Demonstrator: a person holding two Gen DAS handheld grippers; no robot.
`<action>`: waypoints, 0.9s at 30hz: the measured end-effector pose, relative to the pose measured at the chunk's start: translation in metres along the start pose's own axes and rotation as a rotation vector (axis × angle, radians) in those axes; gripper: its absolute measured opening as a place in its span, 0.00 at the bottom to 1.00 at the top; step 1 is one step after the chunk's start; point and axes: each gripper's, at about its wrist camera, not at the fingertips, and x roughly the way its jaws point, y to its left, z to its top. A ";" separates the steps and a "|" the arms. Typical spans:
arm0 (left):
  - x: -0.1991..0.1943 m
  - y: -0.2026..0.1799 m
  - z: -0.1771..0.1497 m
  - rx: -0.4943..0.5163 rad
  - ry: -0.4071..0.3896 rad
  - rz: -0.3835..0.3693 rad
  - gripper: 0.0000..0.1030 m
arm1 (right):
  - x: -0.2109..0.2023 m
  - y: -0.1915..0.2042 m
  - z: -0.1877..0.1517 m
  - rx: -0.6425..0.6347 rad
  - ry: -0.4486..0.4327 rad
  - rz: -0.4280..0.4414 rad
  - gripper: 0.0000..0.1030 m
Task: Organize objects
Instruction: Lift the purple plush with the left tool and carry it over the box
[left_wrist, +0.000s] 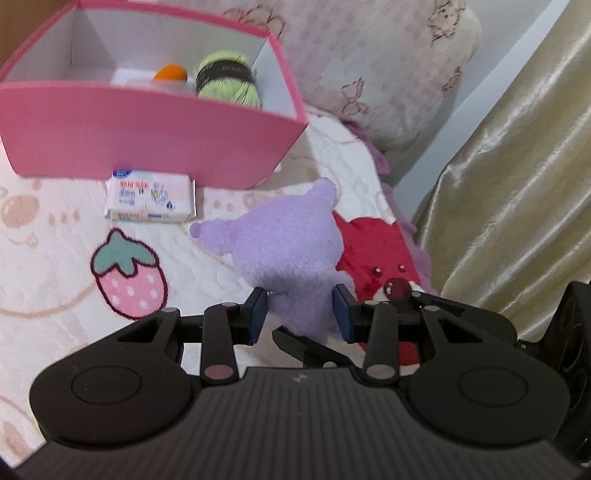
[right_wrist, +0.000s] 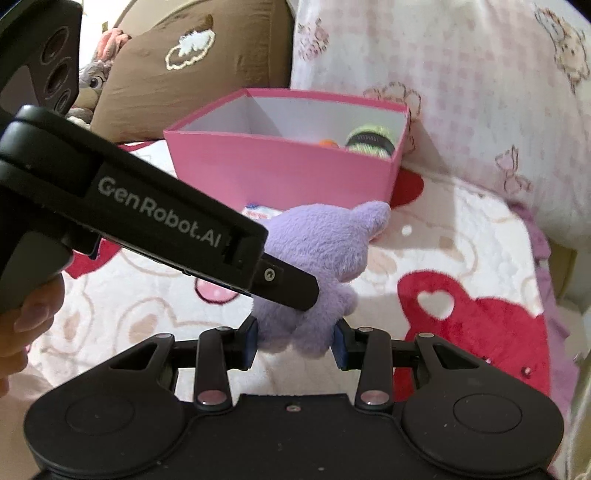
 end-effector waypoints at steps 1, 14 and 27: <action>-0.007 -0.003 0.002 0.007 -0.005 0.000 0.36 | -0.005 0.003 0.003 -0.007 -0.004 -0.002 0.42; -0.088 -0.020 0.018 0.023 -0.041 0.038 0.37 | -0.052 0.041 0.043 -0.031 -0.033 0.006 0.42; -0.155 -0.021 0.067 0.018 -0.067 0.091 0.37 | -0.072 0.057 0.104 0.053 -0.080 0.122 0.42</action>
